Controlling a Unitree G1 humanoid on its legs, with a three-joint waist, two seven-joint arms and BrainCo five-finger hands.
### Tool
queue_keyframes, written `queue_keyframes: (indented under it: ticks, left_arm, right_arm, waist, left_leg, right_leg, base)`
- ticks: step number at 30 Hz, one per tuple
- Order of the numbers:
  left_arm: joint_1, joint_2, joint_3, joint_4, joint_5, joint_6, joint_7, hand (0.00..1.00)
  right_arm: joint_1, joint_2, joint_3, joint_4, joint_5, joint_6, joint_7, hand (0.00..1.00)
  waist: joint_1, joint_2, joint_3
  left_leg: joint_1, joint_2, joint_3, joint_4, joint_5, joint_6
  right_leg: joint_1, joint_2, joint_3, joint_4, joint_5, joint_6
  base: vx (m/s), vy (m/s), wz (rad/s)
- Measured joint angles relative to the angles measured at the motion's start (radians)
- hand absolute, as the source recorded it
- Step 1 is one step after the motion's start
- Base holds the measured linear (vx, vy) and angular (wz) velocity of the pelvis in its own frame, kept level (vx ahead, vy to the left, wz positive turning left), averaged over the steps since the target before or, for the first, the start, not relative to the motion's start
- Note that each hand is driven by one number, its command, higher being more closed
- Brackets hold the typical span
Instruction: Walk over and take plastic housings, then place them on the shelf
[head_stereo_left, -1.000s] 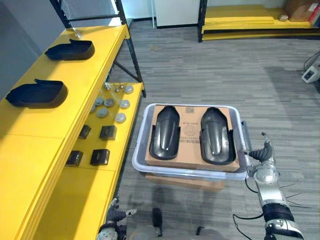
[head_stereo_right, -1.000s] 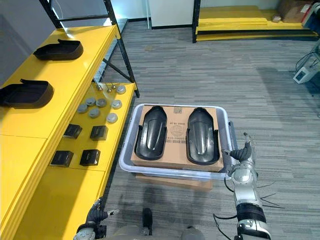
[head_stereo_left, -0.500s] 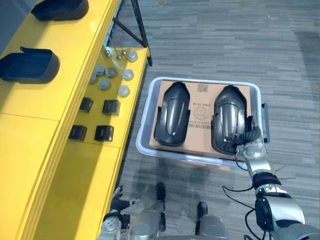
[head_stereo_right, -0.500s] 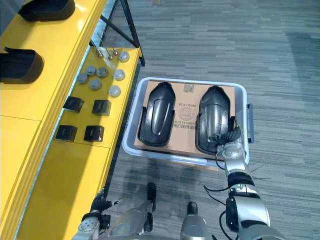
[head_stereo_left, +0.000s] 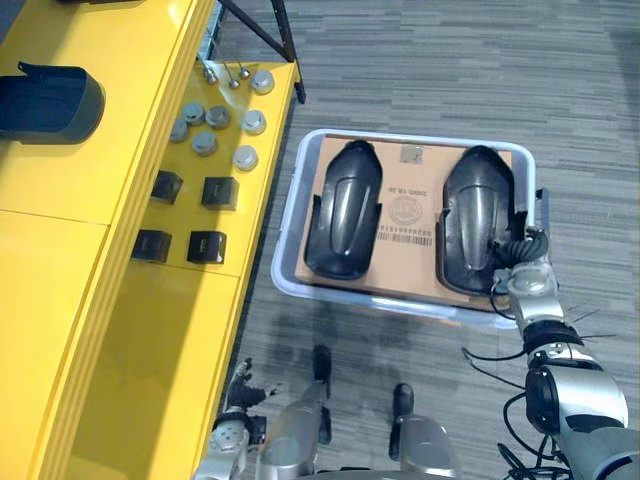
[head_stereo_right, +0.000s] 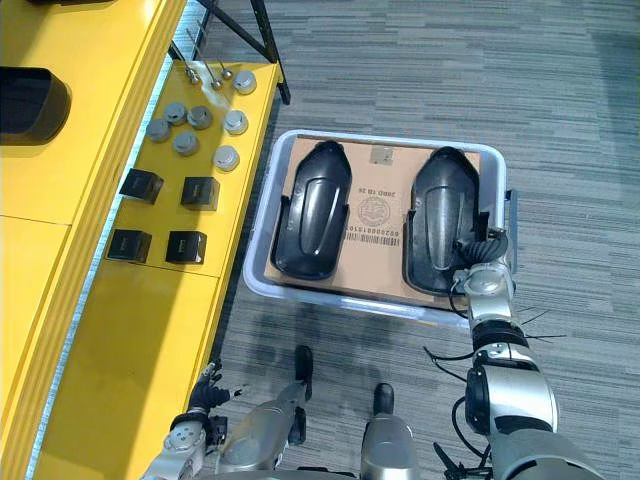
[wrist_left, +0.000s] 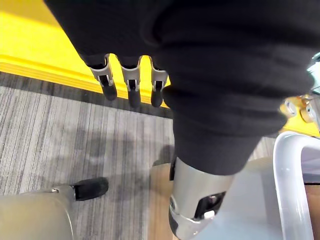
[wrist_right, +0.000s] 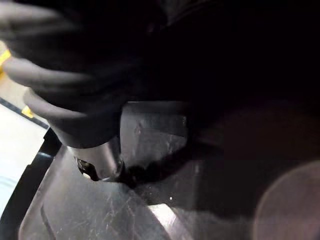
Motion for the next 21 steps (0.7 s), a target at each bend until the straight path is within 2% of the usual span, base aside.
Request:
queue_keyframes:
  ticks: [2, 6, 10, 12, 16, 21]
  left_arm:
    - [0.0, 0.0, 0.0, -0.001, 0.0, 0.002, -0.001, 0.0]
    - [0.003, 0.0, 0.001, -0.01, 0.003, 0.006, -0.001, 0.0]
    - [0.015, 0.001, 0.015, -0.046, 0.006, 0.021, -0.001, 0.0]
    - [0.025, 0.0, 0.028, -0.082, 0.007, 0.025, -0.001, 0.0]
    - [0.062, 0.0, 0.047, -0.223, 0.024, 0.025, -0.001, 0.0]
    - [0.097, -0.002, 0.048, -0.459, 0.016, 0.023, -0.001, 0.0]
  right_arm:
    - [0.045, 0.012, -0.001, -0.064, 0.0, 0.002, 0.002, 1.0]
    - [0.184, 0.031, -0.01, -0.298, -0.013, 0.007, -0.001, 1.0]
    - [0.292, 0.07, -0.021, -0.5, -0.063, 0.015, -0.022, 1.0]
    - [0.359, 0.102, -0.039, -0.614, -0.09, 0.015, -0.034, 1.0]
    - [0.434, 0.147, -0.061, -0.773, -0.127, 0.006, -0.079, 1.0]
    - [0.499, 0.207, -0.063, -0.908, -0.156, -0.02, -0.095, 1.0]
  waist:
    - [-0.002, -0.001, 0.0]
    - [-0.014, -0.006, -0.002]
    - [-0.026, -0.03, -0.017]
    - [-0.027, -0.045, -0.047]
    - [-0.027, -0.056, -0.105]
    - [-0.024, -0.056, -0.14]
  left_leg:
    - [0.002, 0.001, 0.0, 0.0, 0.0, 0.0]
    - [0.006, 0.002, 0.001, 0.0, 0.0, 0.0]
    - [0.016, 0.001, 0.005, 0.0, 0.0, 0.0]
    - [0.019, 0.002, 0.004, 0.0, 0.0, 0.0]
    - [0.024, 0.003, 0.0, -0.001, 0.0, 0.0]
    - [0.024, 0.015, -0.001, -0.006, -0.002, 0.001]
  right_leg:
    - [0.0, 0.0, 0.005, 0.001, 0.001, 0.002]
    - [-0.001, -0.003, 0.013, 0.003, 0.005, 0.008]
    - [0.005, -0.005, 0.02, 0.003, 0.007, 0.012]
    - [0.009, -0.005, 0.02, 0.002, 0.007, 0.012]
    - [0.015, -0.003, 0.02, 0.0, 0.008, 0.013]
    - [0.014, 0.003, 0.022, -0.003, 0.014, 0.006]
  base:
    - [-0.04, 0.001, -0.07]
    - [-0.02, 0.004, -0.03]
    - [-0.03, 0.009, -0.05]
    - [0.0, 0.0, 0.0]
    - [-0.02, 0.001, 0.0]
    - [-0.06, 0.002, -0.02]
